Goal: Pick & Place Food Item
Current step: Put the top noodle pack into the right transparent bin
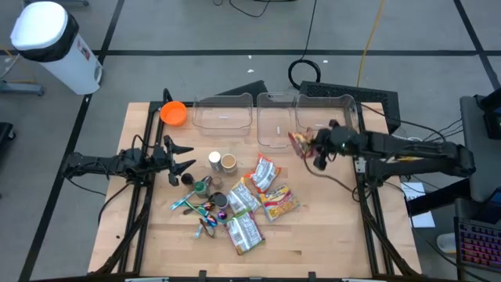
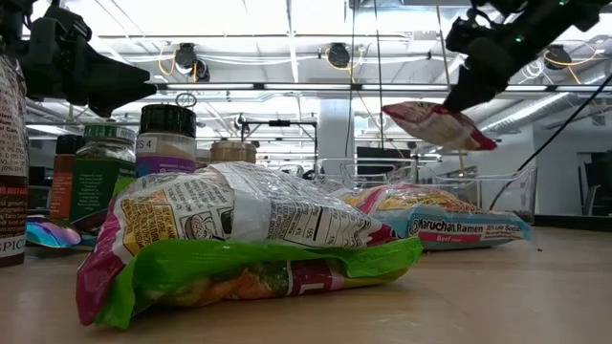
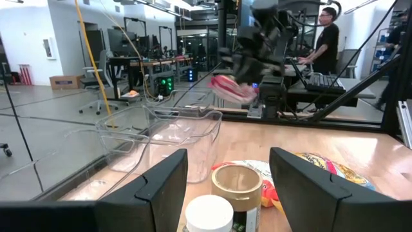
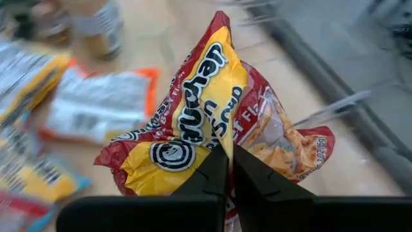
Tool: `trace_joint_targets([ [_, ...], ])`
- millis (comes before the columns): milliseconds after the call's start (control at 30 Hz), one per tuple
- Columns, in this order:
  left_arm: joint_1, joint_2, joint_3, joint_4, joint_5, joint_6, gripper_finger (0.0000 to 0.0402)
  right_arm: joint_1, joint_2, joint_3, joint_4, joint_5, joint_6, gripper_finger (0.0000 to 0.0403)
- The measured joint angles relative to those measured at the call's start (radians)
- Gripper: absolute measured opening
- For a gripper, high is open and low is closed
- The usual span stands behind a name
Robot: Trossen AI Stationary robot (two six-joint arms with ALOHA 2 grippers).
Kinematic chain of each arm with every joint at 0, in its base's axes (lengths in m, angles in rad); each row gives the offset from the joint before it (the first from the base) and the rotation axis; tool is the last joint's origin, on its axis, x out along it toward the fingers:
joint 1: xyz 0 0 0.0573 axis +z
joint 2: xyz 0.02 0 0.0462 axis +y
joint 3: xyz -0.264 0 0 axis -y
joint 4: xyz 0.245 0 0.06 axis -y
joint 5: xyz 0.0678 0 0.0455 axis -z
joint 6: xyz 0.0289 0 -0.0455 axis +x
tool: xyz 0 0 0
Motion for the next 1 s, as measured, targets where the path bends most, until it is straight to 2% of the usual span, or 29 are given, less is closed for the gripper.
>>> trace_joint_targets([
  [233,0.0,0.0,0.0,0.0,0.0,0.0,0.0228,-0.286,0.07,0.092,0.005,-0.018,-0.139,0.0003],
  [400,0.0,0.0,0.0,0.0,0.0,0.0,0.0228,-0.518,0.177,0.103,0.062,-0.174,-0.194,0.0002],
  [533,0.0,0.0,0.0,0.0,0.0,0.0,0.0228,-0.648,0.293,0.103,0.108,-0.266,-0.217,0.0002],
  [667,0.0,0.0,0.0,0.0,0.0,0.0,0.0228,-0.704,0.384,0.103,0.151,-0.344,-0.186,0.0002],
  [1000,0.0,0.0,0.0,0.0,0.0,0.0,0.0228,-0.715,0.452,0.102,0.212,-0.36,-0.096,0.0002],
])
